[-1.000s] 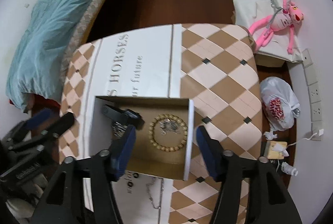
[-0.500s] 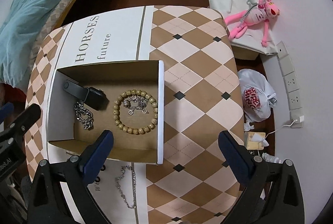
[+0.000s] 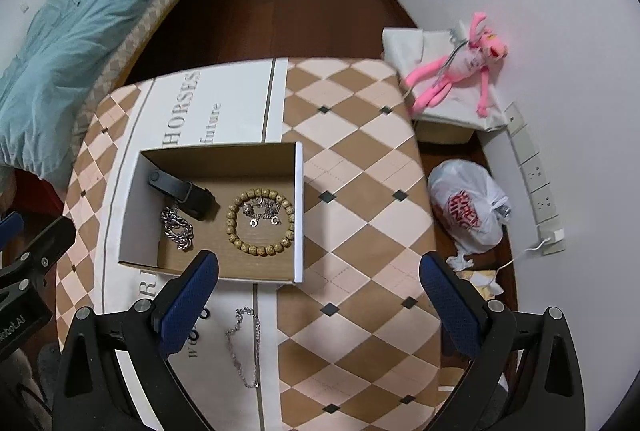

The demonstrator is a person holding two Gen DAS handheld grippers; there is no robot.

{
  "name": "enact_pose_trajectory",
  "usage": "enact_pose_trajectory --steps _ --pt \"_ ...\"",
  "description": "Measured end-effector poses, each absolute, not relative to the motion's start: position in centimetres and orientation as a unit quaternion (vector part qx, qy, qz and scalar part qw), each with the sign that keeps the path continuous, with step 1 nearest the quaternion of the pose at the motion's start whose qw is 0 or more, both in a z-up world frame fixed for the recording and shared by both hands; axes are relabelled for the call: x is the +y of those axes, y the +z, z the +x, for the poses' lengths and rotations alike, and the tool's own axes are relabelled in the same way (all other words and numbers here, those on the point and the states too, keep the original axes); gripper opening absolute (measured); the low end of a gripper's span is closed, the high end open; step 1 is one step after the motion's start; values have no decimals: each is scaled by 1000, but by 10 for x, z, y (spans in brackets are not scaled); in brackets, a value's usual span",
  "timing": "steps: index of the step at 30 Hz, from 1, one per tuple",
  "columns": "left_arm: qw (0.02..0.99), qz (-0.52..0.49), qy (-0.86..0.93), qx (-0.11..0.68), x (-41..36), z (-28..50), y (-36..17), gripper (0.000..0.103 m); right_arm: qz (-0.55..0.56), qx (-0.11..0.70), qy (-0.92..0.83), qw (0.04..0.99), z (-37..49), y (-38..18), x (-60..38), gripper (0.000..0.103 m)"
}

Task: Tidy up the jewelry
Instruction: 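Lower both silver chains into the cardboard box and open both tools, then grasp the small black ring with the left tool while the right reaches the silver necklace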

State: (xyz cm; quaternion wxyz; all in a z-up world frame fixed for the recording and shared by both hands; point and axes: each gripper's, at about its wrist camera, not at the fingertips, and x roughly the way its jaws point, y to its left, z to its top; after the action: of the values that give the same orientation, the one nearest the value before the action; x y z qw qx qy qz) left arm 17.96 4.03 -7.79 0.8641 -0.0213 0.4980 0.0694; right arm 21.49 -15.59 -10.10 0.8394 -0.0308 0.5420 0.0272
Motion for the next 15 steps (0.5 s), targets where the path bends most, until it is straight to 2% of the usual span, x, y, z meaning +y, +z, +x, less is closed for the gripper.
enact_pose_trajectory --steps 9,15 --pt "884 -18 70 462 40 145 -46 100 -19 496 41 867 172 -56 -154 102" --pt "885 -18 86 458 41 124 -44 100 -2 495 50 867 150 -53 -154 102"
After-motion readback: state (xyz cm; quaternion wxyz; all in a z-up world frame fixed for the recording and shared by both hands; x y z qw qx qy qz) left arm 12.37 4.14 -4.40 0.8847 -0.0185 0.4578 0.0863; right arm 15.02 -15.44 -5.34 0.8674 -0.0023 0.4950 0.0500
